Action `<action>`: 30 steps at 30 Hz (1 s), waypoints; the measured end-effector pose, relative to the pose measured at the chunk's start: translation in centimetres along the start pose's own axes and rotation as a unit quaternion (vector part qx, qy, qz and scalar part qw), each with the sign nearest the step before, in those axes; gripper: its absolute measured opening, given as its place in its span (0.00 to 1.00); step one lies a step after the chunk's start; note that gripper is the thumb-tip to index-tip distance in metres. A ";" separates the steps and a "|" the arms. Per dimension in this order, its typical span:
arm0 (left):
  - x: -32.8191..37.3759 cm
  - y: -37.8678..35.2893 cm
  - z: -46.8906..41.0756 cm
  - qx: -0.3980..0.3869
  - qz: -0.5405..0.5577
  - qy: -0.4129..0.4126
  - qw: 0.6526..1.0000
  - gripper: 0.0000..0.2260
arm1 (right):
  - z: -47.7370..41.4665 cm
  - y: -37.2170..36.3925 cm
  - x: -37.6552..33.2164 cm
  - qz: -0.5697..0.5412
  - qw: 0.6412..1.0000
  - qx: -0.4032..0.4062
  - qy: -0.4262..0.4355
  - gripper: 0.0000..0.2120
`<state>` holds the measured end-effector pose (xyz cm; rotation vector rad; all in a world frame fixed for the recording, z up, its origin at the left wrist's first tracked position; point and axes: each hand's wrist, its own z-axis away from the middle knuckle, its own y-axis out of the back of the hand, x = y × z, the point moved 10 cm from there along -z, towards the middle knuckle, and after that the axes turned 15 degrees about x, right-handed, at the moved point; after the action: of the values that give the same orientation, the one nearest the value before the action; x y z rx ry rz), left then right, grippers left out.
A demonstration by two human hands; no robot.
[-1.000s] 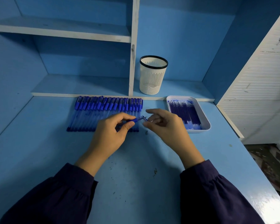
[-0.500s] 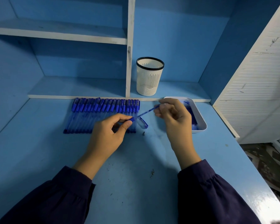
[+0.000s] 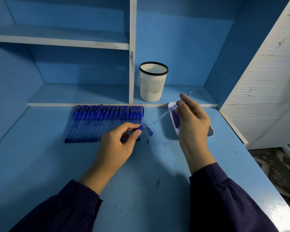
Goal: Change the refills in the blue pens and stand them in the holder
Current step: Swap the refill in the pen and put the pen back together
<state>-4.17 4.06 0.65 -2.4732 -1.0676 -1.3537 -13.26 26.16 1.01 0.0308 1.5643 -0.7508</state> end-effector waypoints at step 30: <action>-0.5 -2.5 -3.3 0.045 -0.030 -0.125 0.991 0.11 | -2.6 -7.4 5.5 0.577 0.759 -0.192 0.232 0.15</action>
<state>-8.20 4.29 1.65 -2.6127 -1.2333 -1.0034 -19.76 19.42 -0.82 0.8608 1.7412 0.6180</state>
